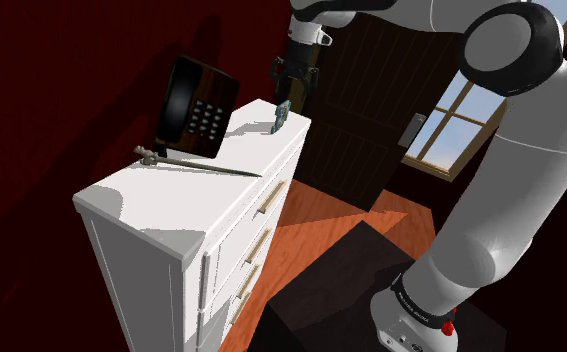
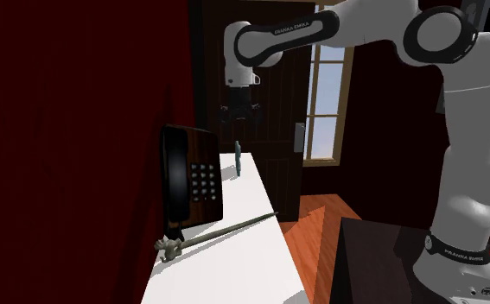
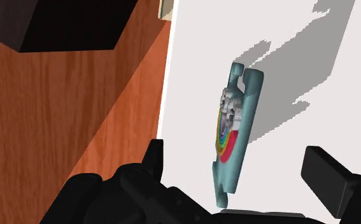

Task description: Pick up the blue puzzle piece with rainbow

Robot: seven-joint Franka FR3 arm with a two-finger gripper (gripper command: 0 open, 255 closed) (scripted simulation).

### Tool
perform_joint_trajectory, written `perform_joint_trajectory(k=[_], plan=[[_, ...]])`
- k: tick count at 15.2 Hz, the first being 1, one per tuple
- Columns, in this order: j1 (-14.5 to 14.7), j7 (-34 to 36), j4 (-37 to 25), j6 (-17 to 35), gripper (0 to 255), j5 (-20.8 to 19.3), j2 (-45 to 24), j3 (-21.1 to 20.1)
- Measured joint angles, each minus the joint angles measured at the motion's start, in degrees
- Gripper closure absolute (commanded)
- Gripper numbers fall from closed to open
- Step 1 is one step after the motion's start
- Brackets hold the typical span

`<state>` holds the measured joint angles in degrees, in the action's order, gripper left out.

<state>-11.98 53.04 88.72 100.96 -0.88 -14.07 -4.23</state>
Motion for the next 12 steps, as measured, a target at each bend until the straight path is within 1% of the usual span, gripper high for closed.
perform_joint_trajectory(k=[2, 3, 7, 10, 11, 12], plan=[[-0.52, 2.29, -4.51, -1.01, 0, -0.06, -3.85, 0.9], [-0.62, 2.84, -4.64, -0.52, 0, -0.05, -4.56, 1.1], [-0.65, 3.49, -3.34, 1.87, 0, -0.09, -5.72, 1.27], [-0.69, 3.51, -1.14, 4.06, 0, -0.09, -5.7, 1.29], [-0.7, 3.5, -0.91, 4.31, 255, -0.09, -5.75, 1.3], [-0.72, 3.48, -0.79, 4.45, 255, -0.09, -5.76, 1.31]])
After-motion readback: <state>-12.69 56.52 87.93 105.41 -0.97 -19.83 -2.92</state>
